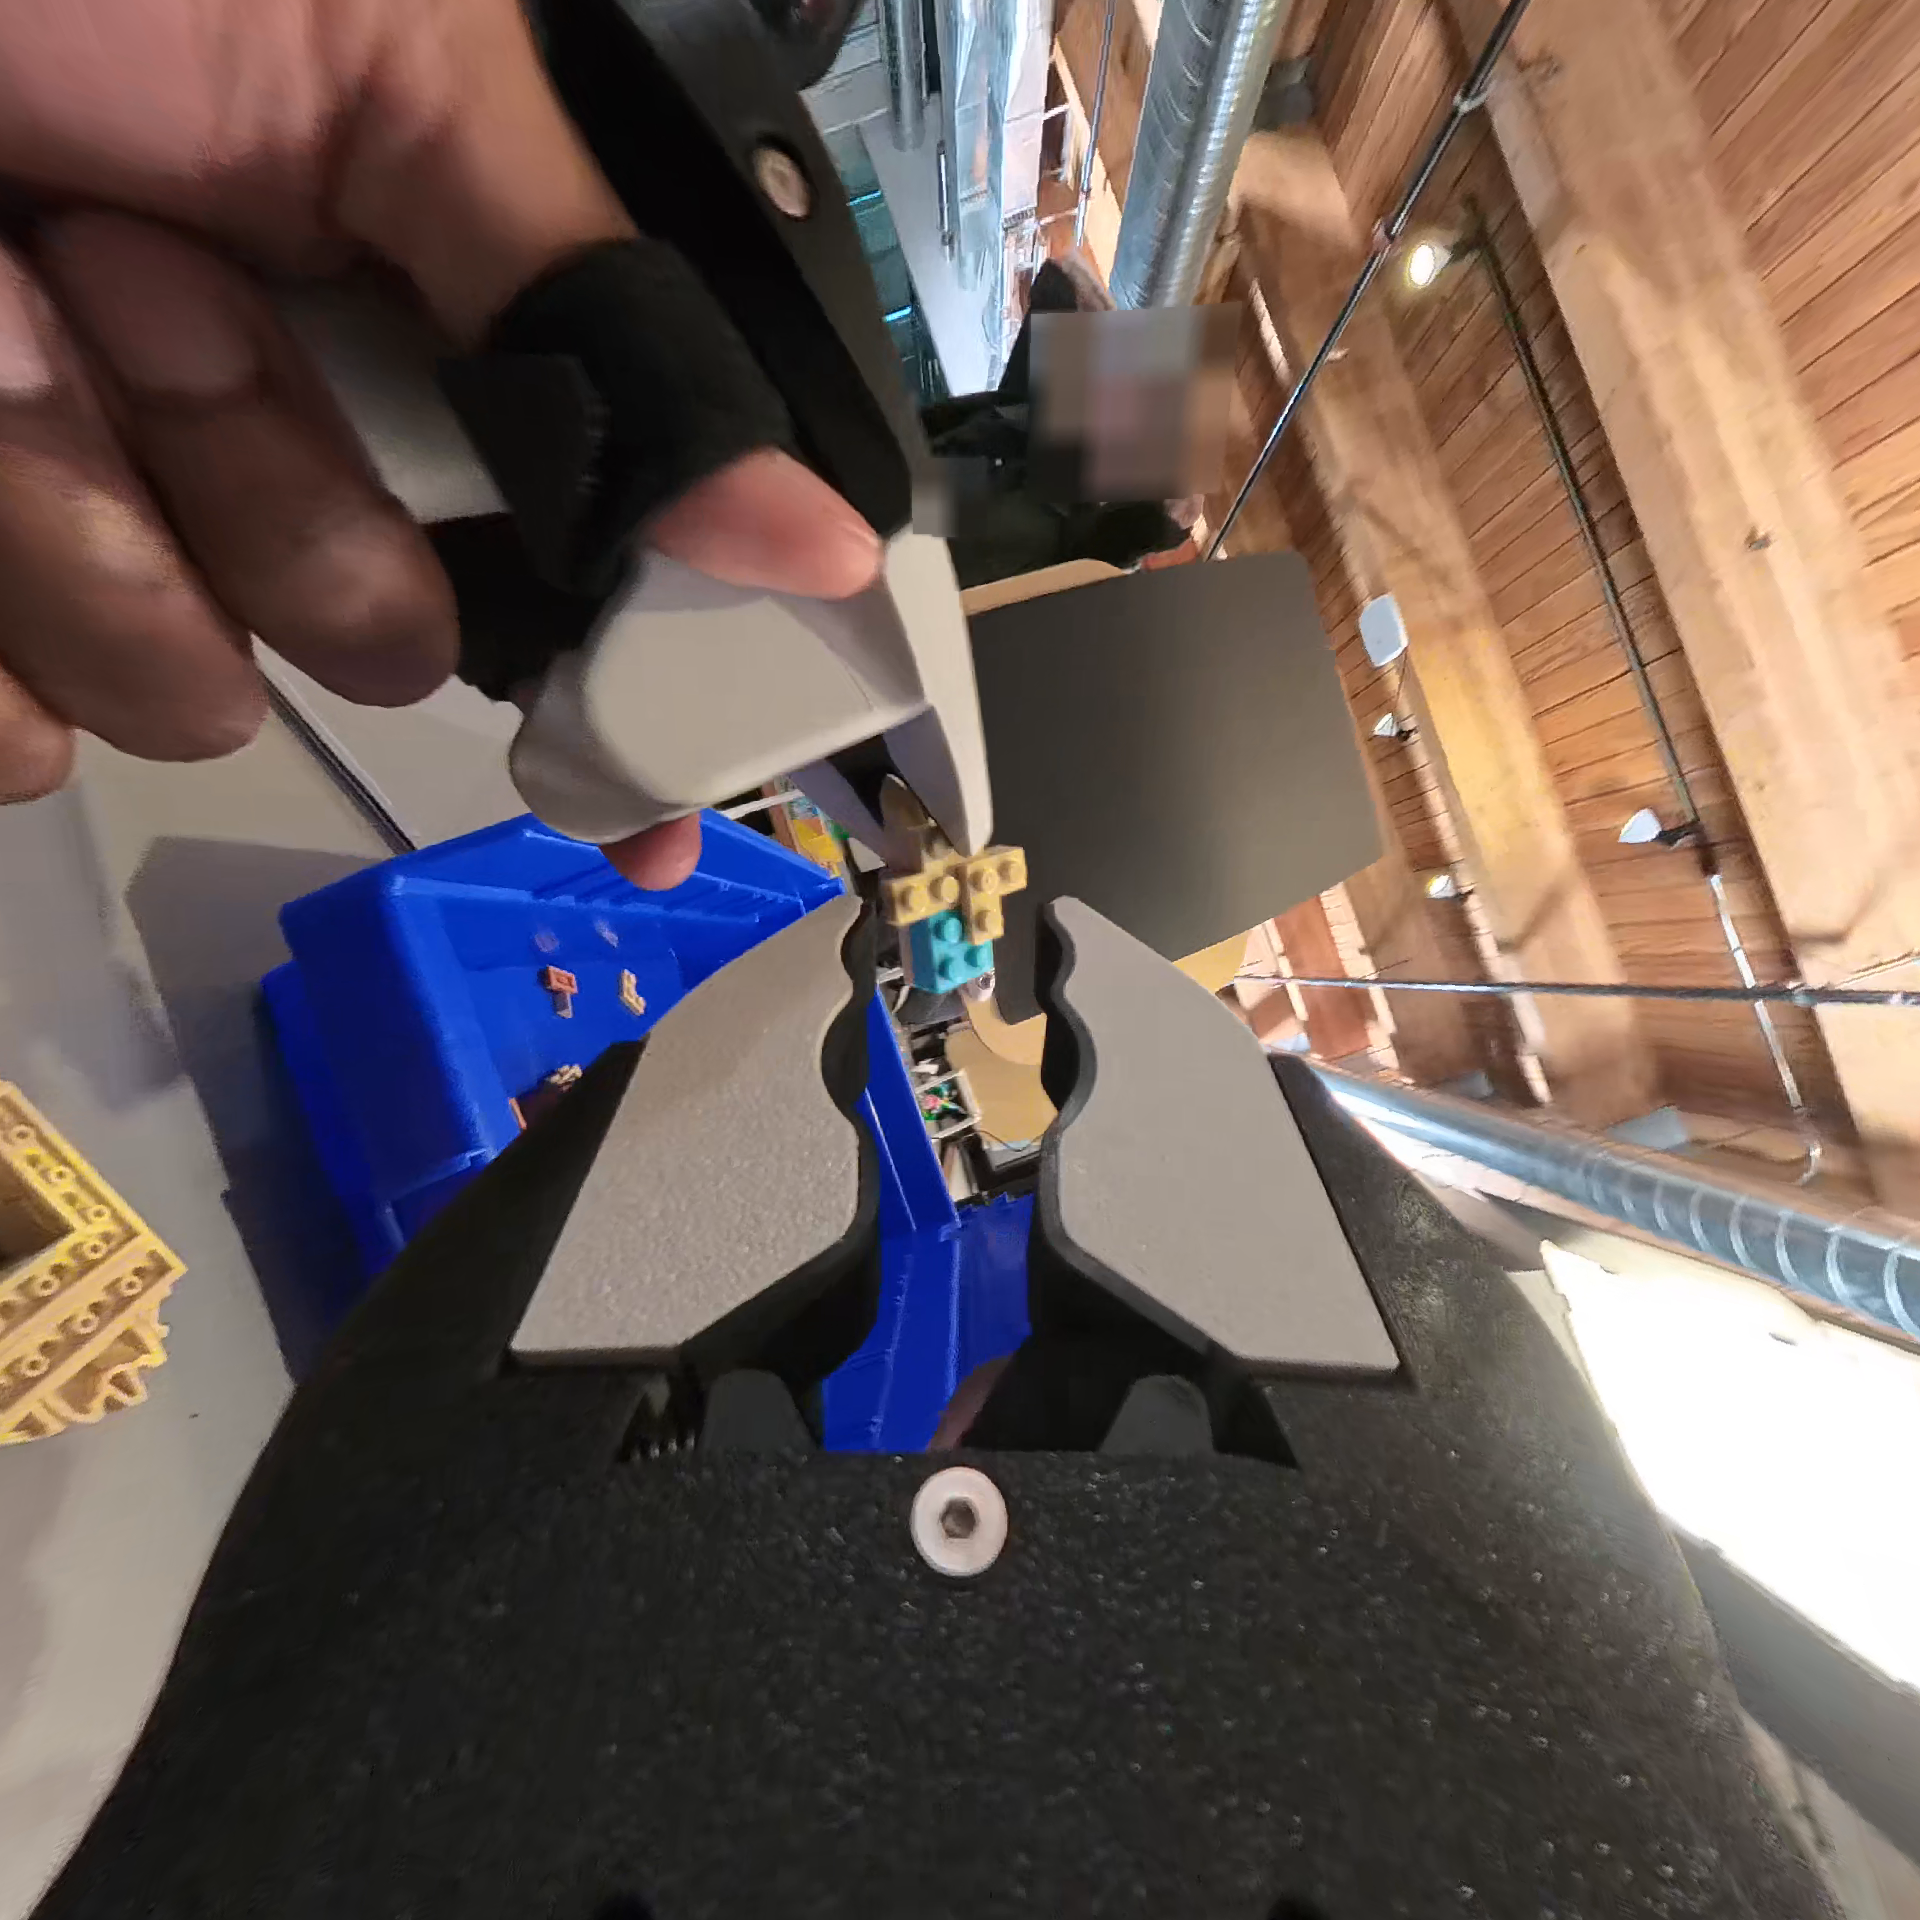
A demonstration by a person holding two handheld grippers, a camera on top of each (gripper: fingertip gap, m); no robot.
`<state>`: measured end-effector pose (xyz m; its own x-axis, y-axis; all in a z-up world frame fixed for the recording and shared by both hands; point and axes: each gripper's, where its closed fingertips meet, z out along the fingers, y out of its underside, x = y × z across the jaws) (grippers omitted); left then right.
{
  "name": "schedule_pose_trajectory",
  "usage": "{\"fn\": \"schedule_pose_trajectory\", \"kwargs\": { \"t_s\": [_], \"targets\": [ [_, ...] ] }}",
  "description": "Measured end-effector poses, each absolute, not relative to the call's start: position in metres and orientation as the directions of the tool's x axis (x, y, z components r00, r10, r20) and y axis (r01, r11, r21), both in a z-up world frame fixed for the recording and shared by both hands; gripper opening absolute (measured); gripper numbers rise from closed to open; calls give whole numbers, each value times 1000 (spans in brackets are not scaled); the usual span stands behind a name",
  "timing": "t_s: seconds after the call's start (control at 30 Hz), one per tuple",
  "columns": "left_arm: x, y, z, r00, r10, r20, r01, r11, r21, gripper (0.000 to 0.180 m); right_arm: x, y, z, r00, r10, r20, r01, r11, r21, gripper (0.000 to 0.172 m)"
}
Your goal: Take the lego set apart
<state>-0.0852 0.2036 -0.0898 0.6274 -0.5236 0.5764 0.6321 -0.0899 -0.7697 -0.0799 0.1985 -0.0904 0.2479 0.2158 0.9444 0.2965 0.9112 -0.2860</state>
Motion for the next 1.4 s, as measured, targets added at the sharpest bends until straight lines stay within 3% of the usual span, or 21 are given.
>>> {"fn": "schedule_pose_trajectory", "kwargs": {
  "t_s": [0.13,0.33,0.9,1.1,1.27,1.4],
  "targets": [
    [-85,205,-90,610,-519,599,655,-94,-750,11,-85,197,-97,232,157,960,324,918,-228,28],
    [-81,206,-91,609,-516,603,658,-97,-747,11,-87,200,-96,262,75,962,352,921,-168,13],
    [-81,210,-99,852,-404,333,353,-27,-935,11,-85,205,-103,136,190,972,291,930,-223,9],
    [-82,213,-105,836,-393,382,393,-56,-918,12,-85,208,-109,108,197,974,289,932,-220,9],
    [-83,213,-107,690,-453,564,574,-132,-808,11,-86,207,-111,104,343,934,238,903,-358,9],
    [-83,213,-108,671,-459,582,589,-147,-795,12,-86,207,-111,88,458,885,191,864,-466,8]
  ]
}}
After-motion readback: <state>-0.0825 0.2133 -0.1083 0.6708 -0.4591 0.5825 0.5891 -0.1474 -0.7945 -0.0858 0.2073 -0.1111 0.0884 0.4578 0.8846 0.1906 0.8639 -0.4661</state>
